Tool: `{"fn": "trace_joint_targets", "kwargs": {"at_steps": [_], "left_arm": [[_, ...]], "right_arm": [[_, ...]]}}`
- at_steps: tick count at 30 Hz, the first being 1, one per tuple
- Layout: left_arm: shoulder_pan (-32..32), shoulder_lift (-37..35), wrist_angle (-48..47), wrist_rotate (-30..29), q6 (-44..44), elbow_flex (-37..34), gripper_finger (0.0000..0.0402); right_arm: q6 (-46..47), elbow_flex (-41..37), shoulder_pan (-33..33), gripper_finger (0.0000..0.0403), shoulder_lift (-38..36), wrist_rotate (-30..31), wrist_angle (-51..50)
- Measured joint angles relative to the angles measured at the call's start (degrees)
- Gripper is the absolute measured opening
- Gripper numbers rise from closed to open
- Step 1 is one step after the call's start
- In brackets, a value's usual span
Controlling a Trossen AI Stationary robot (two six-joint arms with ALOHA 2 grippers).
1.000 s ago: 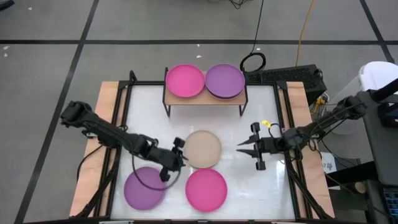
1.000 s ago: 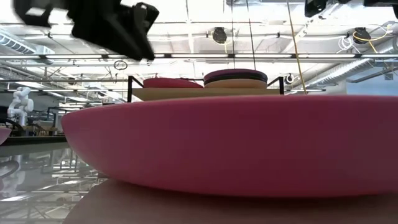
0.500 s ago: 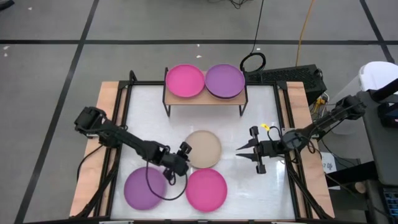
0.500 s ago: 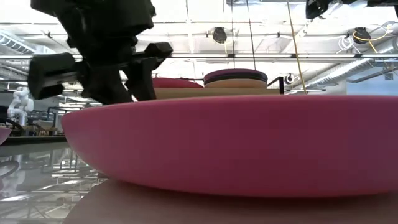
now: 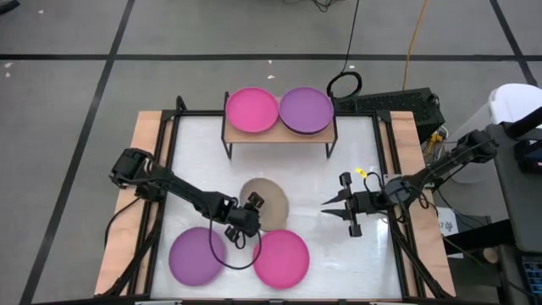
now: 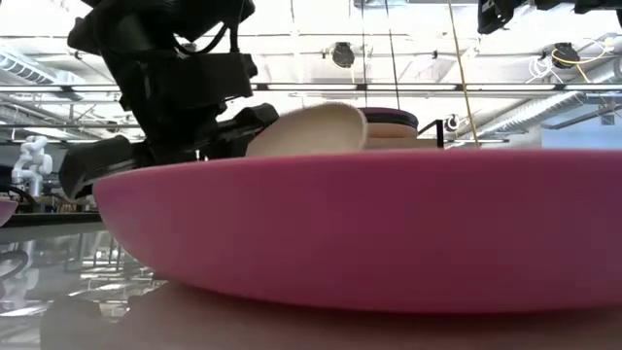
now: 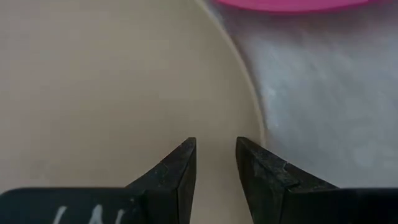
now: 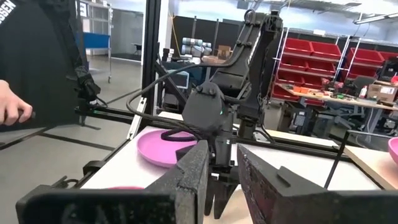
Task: Place and stack plates onto a shelf
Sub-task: Stack the light brown plate on top of the pink plate on the shelf
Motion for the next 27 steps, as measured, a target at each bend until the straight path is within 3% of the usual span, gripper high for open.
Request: {"fn": "trace_joint_targets", "kwargs": {"at_steps": [18,27], "left_arm": [[-0.47,-8.39,-1.3,-0.89,-2.51,-0.02,0.0122],[-2.65,-6.95,-4.26,1.98,-7.07,-0.2,0.0122]], "right_arm": [[0.67,0.0,0.0,0.0068,0.0,0.0,-0.5],[1.08,0.0,0.0,0.0068,0.0,-0.02,-0.84]]}}
